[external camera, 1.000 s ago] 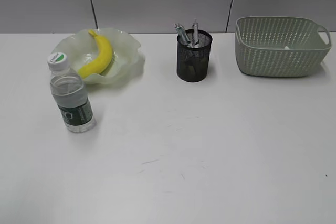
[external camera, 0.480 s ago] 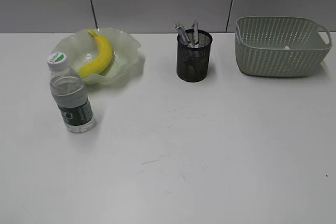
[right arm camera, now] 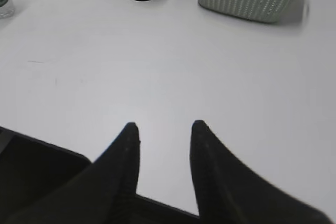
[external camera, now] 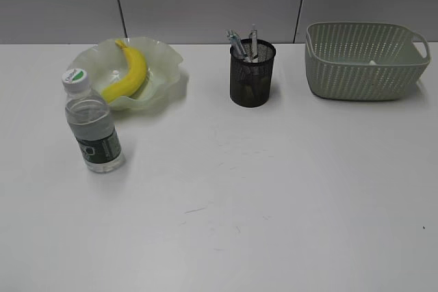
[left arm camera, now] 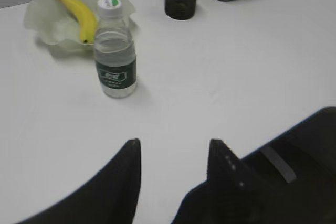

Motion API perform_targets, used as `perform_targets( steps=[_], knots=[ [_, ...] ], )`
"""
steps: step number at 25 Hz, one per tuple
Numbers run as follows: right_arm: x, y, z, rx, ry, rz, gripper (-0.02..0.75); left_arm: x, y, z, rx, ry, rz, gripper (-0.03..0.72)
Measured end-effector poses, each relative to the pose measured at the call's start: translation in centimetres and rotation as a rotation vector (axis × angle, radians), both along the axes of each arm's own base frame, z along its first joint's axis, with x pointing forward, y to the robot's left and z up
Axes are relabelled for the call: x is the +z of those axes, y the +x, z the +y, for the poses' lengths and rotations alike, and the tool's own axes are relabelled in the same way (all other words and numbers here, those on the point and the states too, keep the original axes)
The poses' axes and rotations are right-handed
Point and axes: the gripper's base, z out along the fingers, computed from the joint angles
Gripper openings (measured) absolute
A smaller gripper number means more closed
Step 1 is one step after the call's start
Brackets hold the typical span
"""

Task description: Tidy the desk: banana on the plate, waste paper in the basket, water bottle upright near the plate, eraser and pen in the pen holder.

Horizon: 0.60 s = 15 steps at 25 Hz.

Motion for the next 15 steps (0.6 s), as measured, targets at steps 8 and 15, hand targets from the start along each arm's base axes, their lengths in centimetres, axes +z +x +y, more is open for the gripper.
perform_targets(
  steps=[8, 15],
  knots=[
    [0.01, -0.38, 0.24, -0.22, 0.038, -0.012, 0.276, -0.02, -0.9, -0.15, 0.558, -0.01, -0.025, 0.282],
    [0.0, -0.71, 0.41, -0.223, 0.063, -0.024, 0.276, -0.02, -0.97, -0.24, 0.645, -0.009, -0.025, 0.277]
  ],
)
